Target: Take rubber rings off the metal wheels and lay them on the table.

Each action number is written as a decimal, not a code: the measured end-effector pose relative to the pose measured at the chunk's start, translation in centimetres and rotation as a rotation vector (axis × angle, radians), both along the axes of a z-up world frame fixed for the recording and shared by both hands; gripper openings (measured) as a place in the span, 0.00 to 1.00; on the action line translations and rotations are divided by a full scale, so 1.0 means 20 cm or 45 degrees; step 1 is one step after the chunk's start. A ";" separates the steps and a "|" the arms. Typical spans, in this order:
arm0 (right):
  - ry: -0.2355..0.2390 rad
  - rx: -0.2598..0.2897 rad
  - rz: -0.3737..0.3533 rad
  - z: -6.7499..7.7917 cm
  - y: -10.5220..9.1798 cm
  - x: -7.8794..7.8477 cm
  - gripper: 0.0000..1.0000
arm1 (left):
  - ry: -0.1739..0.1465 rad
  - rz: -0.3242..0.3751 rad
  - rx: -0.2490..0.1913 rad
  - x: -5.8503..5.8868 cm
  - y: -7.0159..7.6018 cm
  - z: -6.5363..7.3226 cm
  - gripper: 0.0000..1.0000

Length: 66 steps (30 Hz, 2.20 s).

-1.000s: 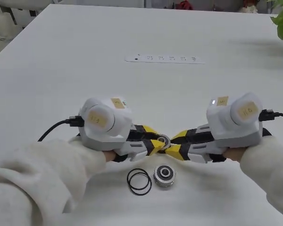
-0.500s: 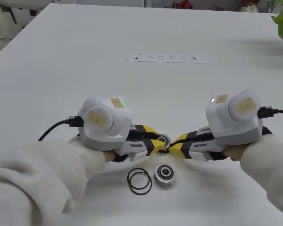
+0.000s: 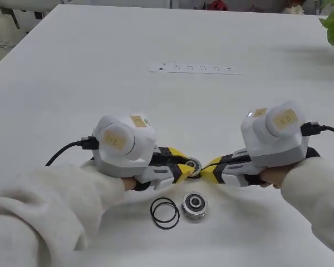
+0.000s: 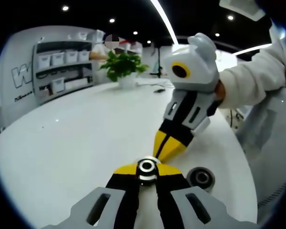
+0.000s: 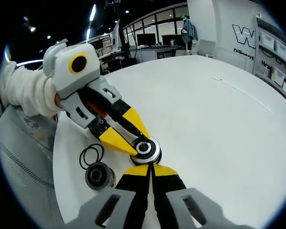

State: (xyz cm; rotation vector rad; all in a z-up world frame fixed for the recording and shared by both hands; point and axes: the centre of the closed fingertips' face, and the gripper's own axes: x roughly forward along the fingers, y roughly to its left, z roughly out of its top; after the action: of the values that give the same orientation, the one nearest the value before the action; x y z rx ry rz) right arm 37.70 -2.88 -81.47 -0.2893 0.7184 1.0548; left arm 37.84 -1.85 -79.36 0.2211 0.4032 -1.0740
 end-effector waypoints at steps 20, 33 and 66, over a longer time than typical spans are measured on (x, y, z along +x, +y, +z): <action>0.107 0.103 -0.110 0.03 -0.02 0.02 0.00 | -0.003 -0.011 0.003 0.00 0.00 0.00 0.13; 0.170 0.186 -0.127 0.03 -0.02 0.00 0.00 | 0.003 -0.031 -0.012 -0.01 0.00 0.00 0.13; 0.401 0.403 -0.303 0.09 0.01 0.00 0.00 | -0.010 -0.050 0.001 -0.02 0.00 0.00 0.13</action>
State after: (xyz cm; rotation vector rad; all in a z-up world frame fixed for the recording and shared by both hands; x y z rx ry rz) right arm 37.75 -2.69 -79.68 0.2362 0.8300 0.9778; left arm 37.41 -1.78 -79.36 0.2347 0.3936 -1.1111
